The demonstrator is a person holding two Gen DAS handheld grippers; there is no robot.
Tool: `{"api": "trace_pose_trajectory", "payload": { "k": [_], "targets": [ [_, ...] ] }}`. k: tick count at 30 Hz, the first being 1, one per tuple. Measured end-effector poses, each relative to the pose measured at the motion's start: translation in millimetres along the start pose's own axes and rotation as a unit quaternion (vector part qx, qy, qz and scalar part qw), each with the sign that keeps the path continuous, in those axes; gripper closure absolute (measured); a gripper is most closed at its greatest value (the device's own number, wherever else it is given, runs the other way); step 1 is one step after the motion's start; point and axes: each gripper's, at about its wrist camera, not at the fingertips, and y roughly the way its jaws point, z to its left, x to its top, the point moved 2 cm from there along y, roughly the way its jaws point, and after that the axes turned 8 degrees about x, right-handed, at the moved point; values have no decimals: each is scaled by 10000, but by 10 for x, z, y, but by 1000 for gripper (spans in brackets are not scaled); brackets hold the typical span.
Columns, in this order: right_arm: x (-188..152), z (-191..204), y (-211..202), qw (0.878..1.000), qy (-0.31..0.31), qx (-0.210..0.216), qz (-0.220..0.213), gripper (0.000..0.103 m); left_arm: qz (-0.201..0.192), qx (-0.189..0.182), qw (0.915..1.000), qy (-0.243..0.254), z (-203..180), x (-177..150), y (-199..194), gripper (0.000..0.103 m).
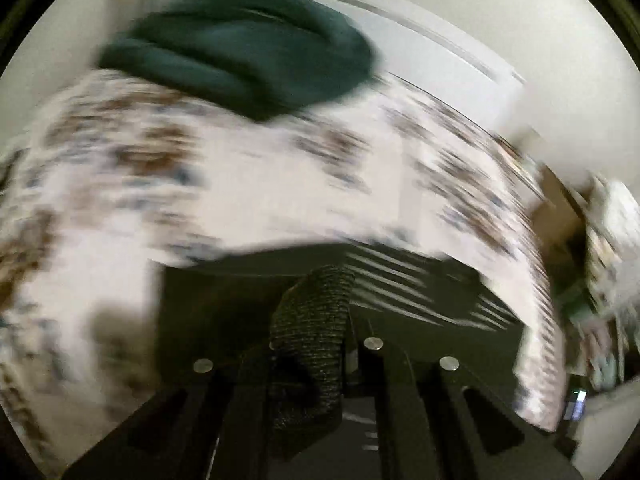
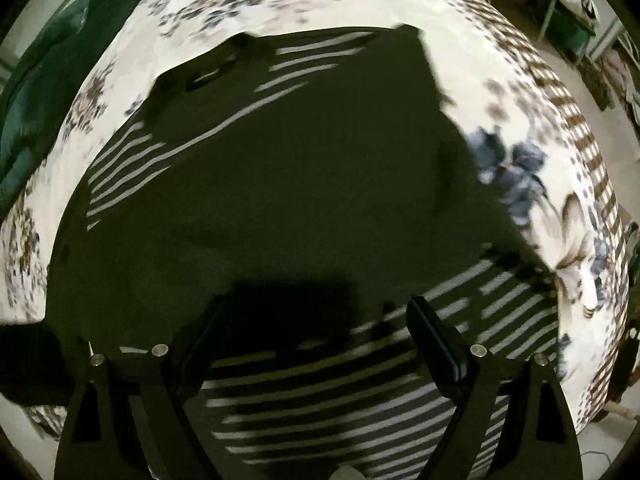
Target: Fold small clothes
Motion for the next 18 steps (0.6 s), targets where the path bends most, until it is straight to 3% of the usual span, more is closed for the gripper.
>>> {"api": "trace_pose_trajectory", "payload": {
  "k": [4, 9, 13, 18],
  "targets": [
    [106, -469, -43, 9997, 237, -36, 13, 13, 435, -571, 9947, 737, -1421, -383, 467, 98],
    [230, -1171, -81, 9978, 656, -101, 70, 12, 830, -911, 9830, 1364, -2596, -894, 845, 98],
    [308, -1592, -105, 9963, 843, -117, 111, 12, 995, -875, 9751, 1780, -3102, -1233, 982, 97],
    [363, -1954, -195, 9944, 1027, 179, 185, 12, 971, -234, 9732, 2071, -3248, -1358, 1056, 89]
  ]
}}
